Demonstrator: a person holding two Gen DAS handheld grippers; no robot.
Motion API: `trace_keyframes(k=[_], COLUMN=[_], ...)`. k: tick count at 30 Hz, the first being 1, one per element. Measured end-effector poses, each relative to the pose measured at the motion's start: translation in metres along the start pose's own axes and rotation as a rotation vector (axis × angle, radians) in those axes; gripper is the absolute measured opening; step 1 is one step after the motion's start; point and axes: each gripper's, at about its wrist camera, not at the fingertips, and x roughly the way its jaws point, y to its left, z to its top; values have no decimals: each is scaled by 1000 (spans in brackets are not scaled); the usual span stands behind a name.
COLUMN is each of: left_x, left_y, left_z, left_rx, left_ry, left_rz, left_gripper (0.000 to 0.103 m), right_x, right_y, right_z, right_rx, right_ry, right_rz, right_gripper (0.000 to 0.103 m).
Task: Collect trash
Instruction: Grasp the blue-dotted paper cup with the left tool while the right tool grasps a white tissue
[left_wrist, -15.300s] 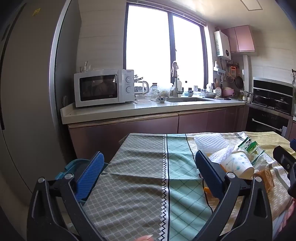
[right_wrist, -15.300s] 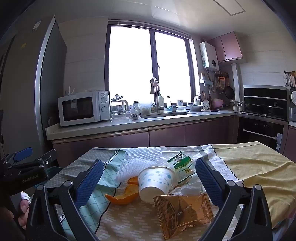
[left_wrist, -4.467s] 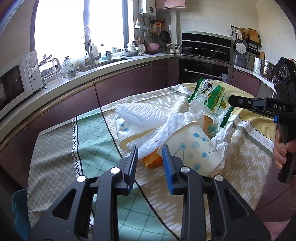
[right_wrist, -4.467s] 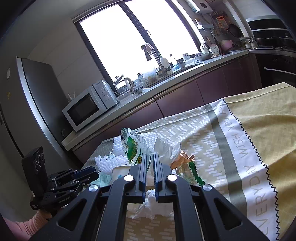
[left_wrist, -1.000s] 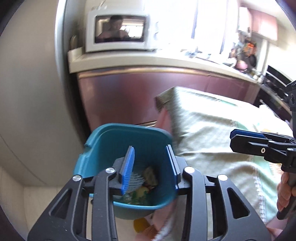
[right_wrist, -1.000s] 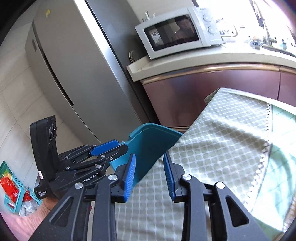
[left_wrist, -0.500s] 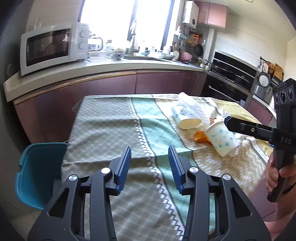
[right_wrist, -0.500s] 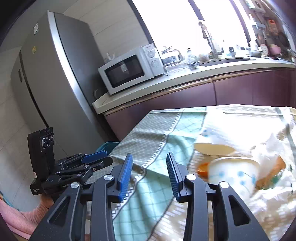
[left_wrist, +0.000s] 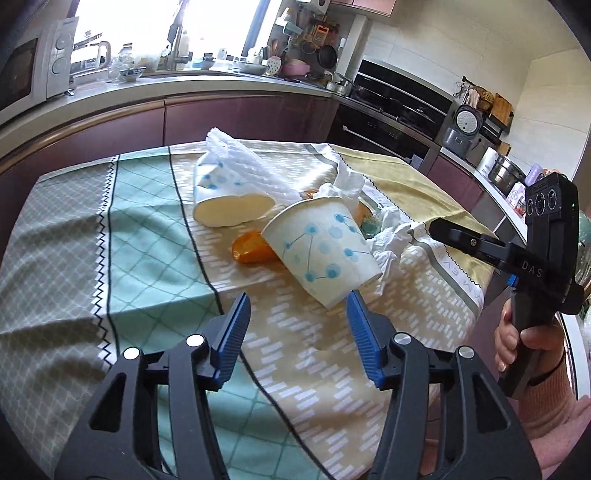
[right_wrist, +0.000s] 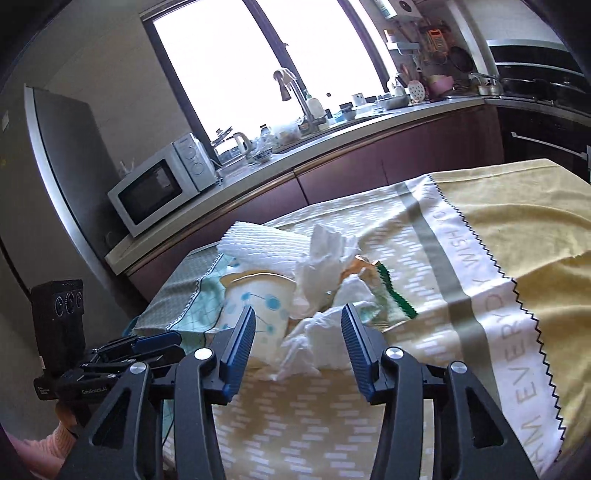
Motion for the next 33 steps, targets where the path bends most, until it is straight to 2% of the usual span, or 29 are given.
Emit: trace_keyframes(k=[2, 11, 15, 18, 29, 31, 33], left_x=[10, 36, 47, 53, 78, 85, 90], left_y=[0, 9, 11, 10, 8, 7, 6], left_z=[3, 13, 18, 24, 32, 35, 36], left_rx=[-19, -99, -119, -108, -131, -140, -147], left_ry=[22, 74, 90, 82, 144, 156, 157], left_rz=[-29, -117, -140, -107, -211, -229, -237], left_gripper=[60, 64, 67, 67, 71, 71, 70], right_x=[4, 26, 29, 26, 36, 38, 39], right_y=[-8, -16, -17, -17, -17, -15, -13], right_z=[-3, -6, -6, -6, -10, -10, -11], right_rx=[12, 38, 42, 42, 44, 38, 33], right_ry=[12, 45, 48, 43, 79, 88, 95], right_rz=[-10, 12, 18, 17, 38, 42, 51], right_gripper=[52, 57, 57, 57, 57, 56, 49])
